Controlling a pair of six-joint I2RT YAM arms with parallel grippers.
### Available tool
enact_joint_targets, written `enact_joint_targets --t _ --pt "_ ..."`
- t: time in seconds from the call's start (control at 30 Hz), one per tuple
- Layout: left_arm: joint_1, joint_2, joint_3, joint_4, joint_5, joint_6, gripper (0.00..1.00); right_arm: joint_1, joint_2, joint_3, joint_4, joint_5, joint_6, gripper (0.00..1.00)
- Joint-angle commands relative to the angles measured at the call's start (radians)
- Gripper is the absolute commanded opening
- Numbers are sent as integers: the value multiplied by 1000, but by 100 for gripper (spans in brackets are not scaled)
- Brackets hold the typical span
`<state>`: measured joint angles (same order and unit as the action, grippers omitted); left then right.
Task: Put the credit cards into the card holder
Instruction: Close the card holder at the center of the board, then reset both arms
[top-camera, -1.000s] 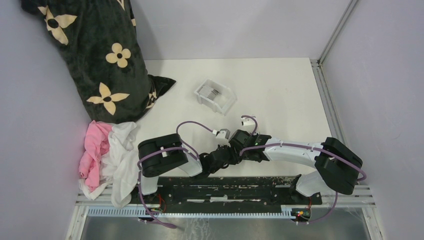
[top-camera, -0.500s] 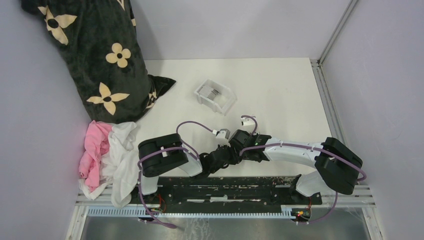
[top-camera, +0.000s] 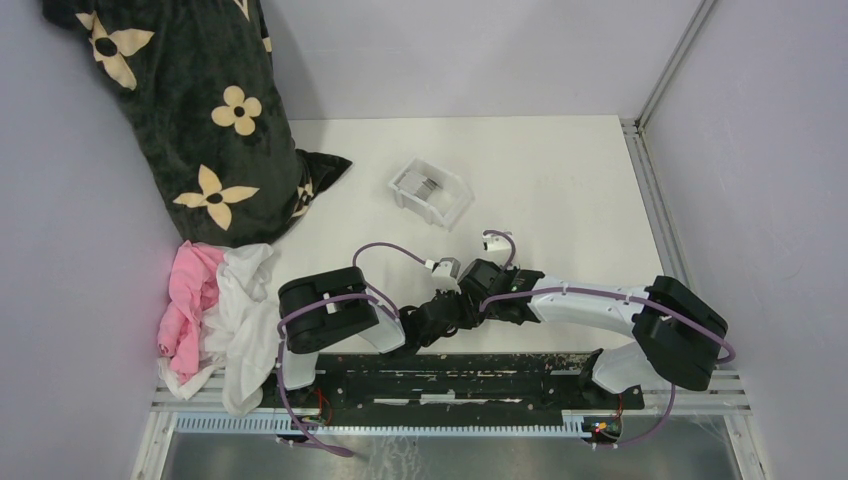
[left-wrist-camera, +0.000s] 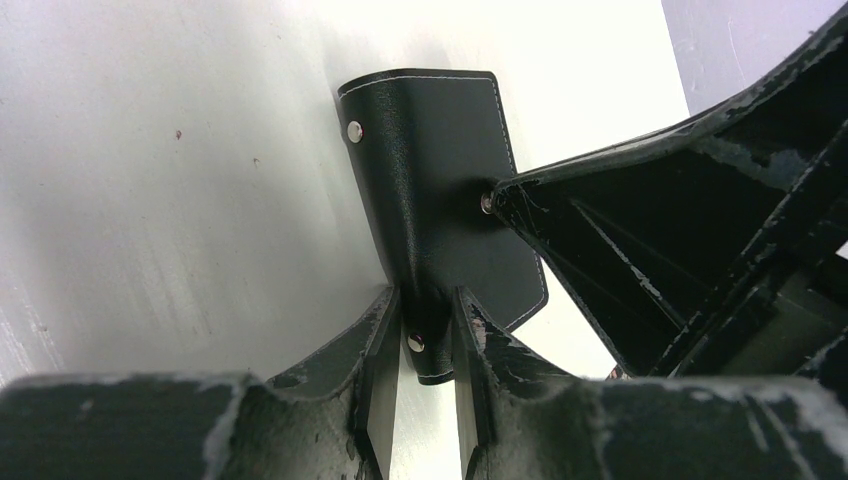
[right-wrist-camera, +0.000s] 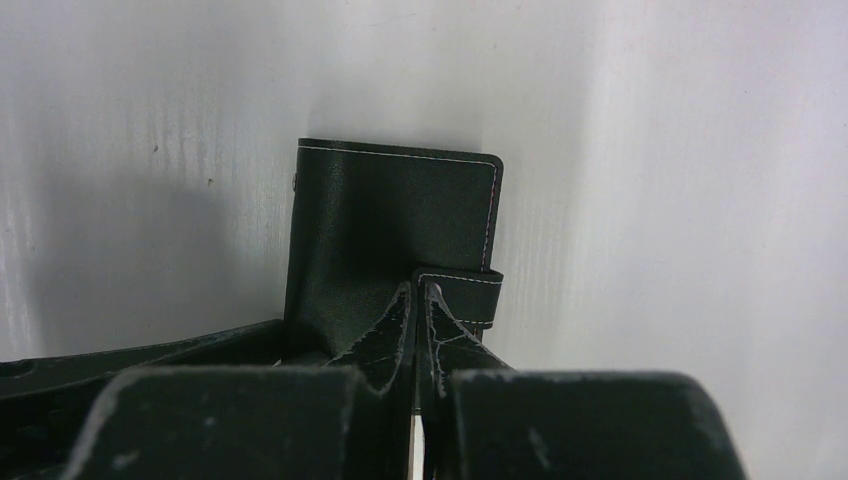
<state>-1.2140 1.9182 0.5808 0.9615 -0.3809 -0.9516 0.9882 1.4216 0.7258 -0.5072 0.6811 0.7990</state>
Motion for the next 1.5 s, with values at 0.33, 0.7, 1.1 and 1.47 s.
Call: enact_joint_targets --t 0.33,0.7,1.1,1.47 --pt "2 18 4 -26 12 42 32 10 29 -57 108 -55 58 1" --pt "2 22 20 -47 13 50 32 10 20 -130 133 -98 123 1" --pt "2 1 27 -59 -7 58 39 10 -62 -108 127 -49 53 38" --pt "12 -219 -30 -185 -183 132 49 5 -174 59 123 65 -153 48"
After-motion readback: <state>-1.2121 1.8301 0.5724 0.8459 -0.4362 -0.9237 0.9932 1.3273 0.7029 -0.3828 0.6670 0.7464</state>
